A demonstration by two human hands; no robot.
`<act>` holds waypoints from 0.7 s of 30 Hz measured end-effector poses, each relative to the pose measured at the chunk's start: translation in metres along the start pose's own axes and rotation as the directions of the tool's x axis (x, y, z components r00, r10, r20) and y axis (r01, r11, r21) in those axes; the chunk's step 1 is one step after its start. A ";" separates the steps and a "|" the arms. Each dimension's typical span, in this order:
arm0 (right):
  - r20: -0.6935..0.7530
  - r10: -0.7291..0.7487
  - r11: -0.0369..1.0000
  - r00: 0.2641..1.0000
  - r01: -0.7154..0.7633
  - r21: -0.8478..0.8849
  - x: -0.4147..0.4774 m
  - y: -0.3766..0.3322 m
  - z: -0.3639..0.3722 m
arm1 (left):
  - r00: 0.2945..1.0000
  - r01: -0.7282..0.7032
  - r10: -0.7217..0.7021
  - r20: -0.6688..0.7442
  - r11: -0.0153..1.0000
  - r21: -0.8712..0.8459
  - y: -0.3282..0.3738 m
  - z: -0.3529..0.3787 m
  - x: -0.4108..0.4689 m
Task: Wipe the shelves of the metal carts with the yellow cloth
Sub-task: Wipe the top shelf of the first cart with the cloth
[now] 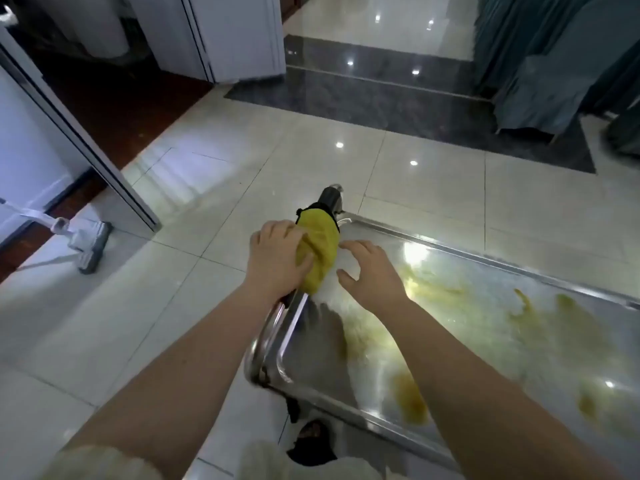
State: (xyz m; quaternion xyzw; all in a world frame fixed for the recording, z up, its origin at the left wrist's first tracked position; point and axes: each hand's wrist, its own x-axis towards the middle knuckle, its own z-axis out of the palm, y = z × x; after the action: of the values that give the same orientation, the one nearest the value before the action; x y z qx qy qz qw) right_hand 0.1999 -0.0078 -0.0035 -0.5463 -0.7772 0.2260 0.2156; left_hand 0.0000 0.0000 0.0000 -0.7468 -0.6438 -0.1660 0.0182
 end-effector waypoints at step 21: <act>0.478 0.449 -0.176 0.755 -0.450 0.875 0.067 -0.021 0.025 | 0.613 0.774 -0.378 0.694 0.112 -0.624 -0.047 0.017 0.036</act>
State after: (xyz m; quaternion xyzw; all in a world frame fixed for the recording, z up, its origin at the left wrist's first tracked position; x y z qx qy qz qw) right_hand 0.1490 0.0462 -0.0056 -0.4757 -0.1535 0.7510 0.4315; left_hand -0.0379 0.0466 -0.0147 -0.3231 -0.6773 -0.3325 -0.5713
